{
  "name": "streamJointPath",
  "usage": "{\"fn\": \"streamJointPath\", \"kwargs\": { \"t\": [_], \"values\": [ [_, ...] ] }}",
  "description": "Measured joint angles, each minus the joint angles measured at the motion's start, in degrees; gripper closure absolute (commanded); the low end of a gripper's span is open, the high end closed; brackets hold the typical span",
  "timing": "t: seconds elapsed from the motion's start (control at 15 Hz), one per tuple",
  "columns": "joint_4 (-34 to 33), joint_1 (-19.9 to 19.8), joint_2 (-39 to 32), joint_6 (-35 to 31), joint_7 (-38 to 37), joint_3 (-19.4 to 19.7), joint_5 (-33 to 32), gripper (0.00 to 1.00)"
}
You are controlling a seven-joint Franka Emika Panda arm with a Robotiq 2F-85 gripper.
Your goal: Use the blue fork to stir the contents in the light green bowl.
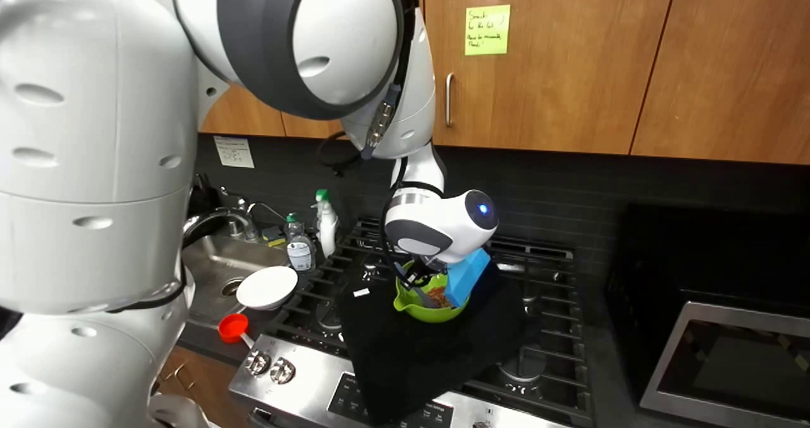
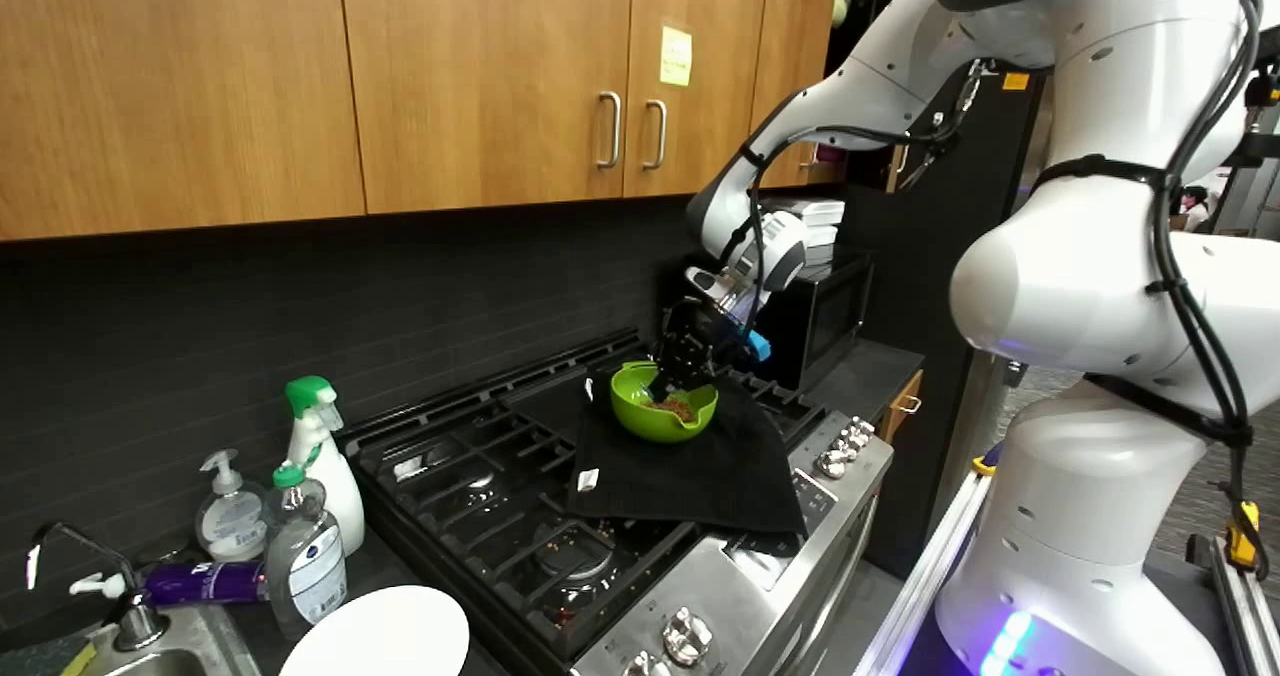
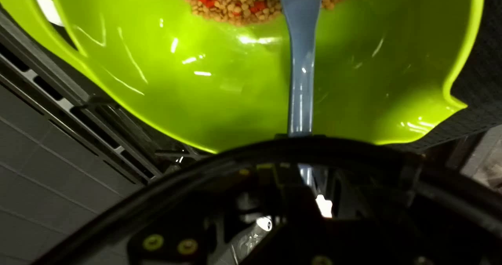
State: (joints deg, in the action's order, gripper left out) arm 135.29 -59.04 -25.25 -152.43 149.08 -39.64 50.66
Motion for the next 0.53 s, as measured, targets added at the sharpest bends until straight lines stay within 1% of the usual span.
{"fn": "streamJointPath", "kwargs": {
  "t": [0.27, 0.53],
  "values": [
    [1.82, 1.08, 0.01, -2.47, 0.0, -2.92, -0.97, 0.95],
    [2.08, 2.53, -0.08, -3.66, -0.03, -3.6, -3.73, 0.95]
  ]
}}
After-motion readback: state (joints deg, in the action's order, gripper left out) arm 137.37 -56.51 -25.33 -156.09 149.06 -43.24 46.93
